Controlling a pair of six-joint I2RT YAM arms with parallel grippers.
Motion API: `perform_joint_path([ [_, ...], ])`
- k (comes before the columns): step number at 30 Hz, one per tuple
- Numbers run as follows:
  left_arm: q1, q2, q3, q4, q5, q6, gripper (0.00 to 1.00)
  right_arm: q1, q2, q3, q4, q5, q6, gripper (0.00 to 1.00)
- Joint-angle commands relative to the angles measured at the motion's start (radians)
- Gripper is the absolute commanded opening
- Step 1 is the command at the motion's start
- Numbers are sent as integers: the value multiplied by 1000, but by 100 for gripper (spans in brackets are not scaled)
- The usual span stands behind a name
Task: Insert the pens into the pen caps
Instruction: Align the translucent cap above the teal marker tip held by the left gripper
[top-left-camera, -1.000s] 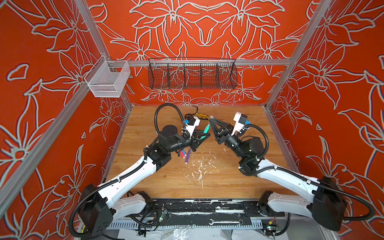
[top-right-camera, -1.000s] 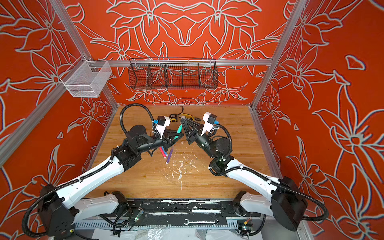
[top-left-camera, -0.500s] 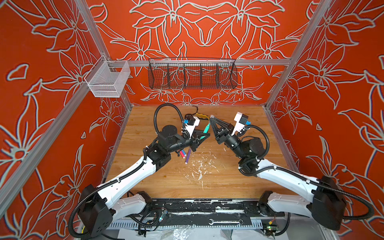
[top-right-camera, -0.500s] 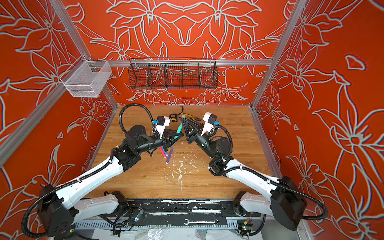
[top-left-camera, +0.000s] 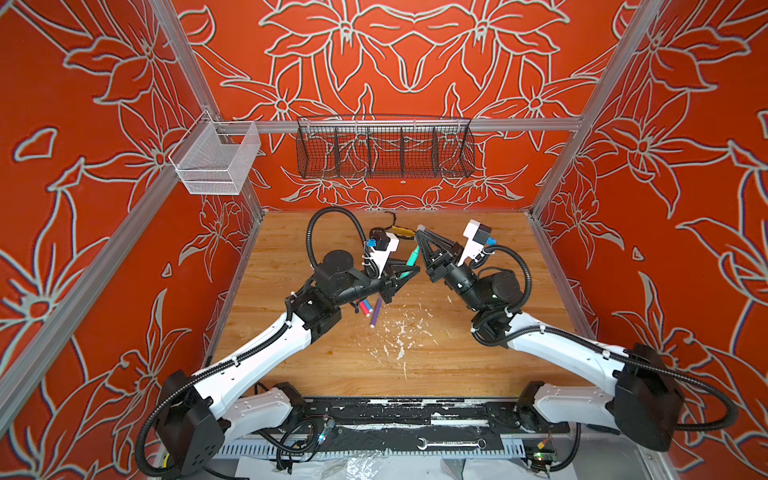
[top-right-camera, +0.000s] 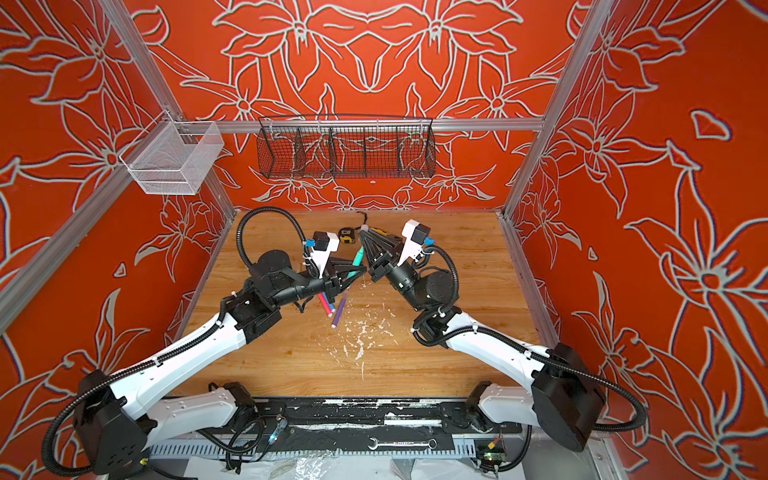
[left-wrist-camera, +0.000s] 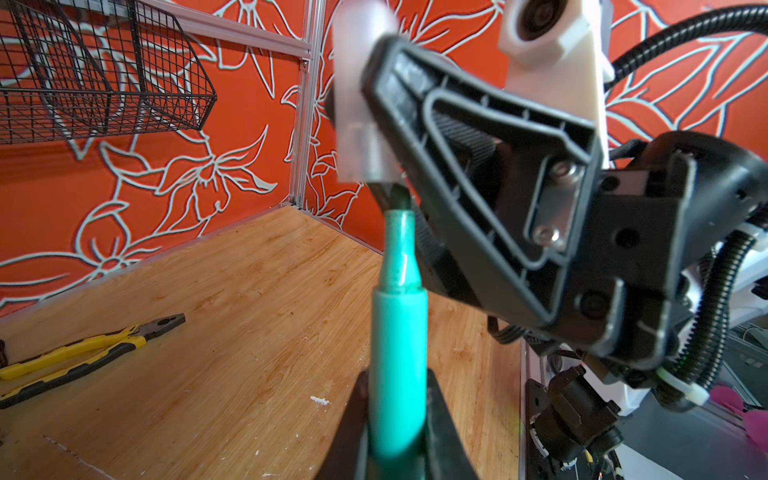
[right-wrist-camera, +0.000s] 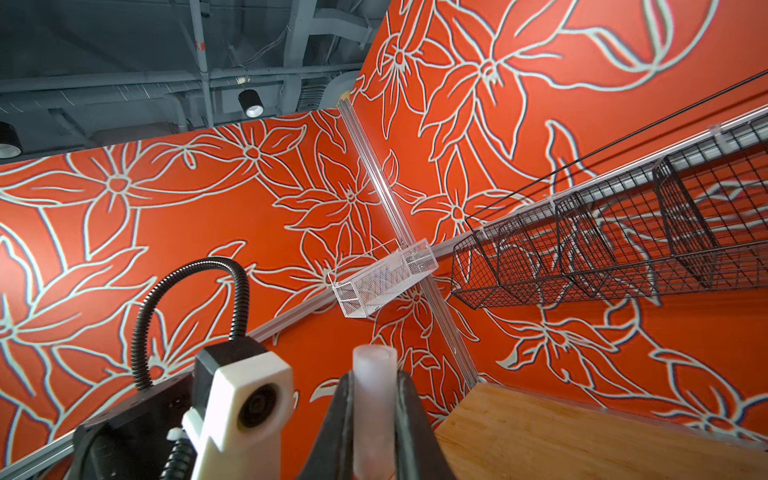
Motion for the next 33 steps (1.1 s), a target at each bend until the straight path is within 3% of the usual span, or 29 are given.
perform_joint_path([
  [1,-2,-34,-21,39,-2,7,0,3,4,1,53,20,22,0],
  [10,-2,-38,-26,41,-21,12,0,24,-7,-16,82,-42,68,0],
  [33,-2,-76,-47,50,-33,11,0,43,-21,-25,30,40,2,0],
])
